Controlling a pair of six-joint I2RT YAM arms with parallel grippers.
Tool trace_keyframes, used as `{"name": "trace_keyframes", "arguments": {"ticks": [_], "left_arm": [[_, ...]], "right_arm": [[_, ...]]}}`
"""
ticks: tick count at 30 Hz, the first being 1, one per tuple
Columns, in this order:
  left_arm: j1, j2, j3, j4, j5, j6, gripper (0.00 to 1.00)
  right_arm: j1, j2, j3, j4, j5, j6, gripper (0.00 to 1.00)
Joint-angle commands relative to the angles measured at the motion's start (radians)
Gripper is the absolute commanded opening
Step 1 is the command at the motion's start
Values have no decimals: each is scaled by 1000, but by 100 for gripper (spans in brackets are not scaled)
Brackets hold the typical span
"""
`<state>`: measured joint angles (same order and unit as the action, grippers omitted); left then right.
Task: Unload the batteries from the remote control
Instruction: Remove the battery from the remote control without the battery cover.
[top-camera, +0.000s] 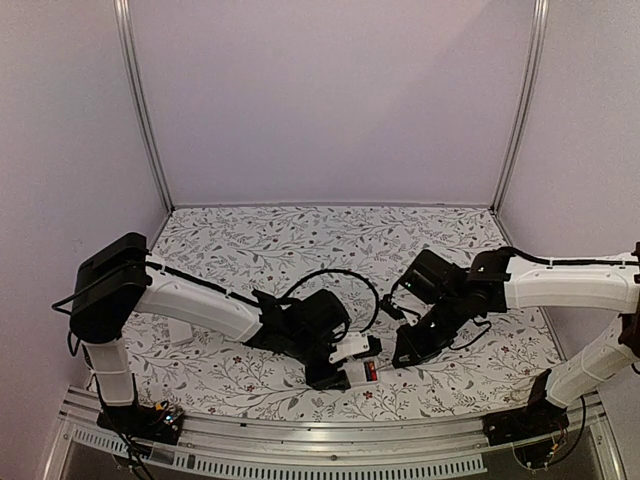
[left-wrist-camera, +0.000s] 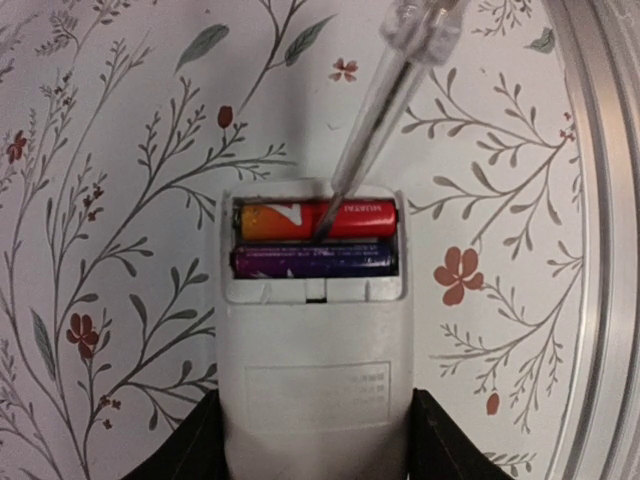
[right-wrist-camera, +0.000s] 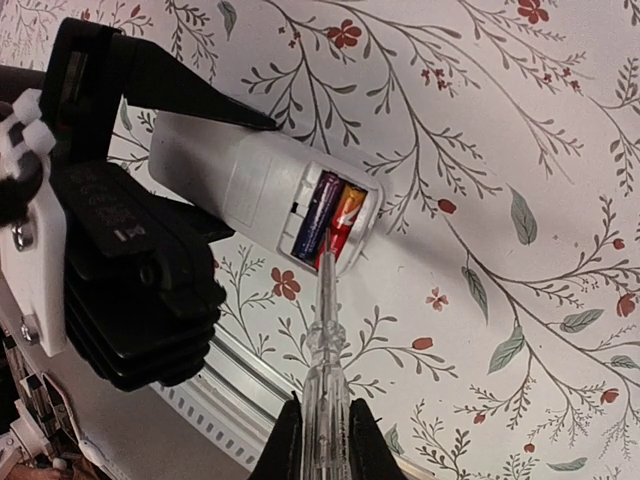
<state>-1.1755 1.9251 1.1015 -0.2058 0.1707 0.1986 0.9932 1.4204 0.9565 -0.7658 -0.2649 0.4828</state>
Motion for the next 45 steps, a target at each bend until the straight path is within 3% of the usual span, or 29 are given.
{"name": "trace_keyframes", "arguments": {"ticks": [1,15,34,45], "left_arm": [[-10,14,6,5,-34,10,26],[-10,24,9,4,-16,5,25],[-6,44,0,10,-3,8,24],[0,46,5,8,2,7,24]], "right_arm": [[16,31,27,-3,19,-3,0],[36,51,-47,182,-18,126,0],[-97,-200,-419,743,-378,233,0],[-151,-340,-473,815,-454,290,0]]}}
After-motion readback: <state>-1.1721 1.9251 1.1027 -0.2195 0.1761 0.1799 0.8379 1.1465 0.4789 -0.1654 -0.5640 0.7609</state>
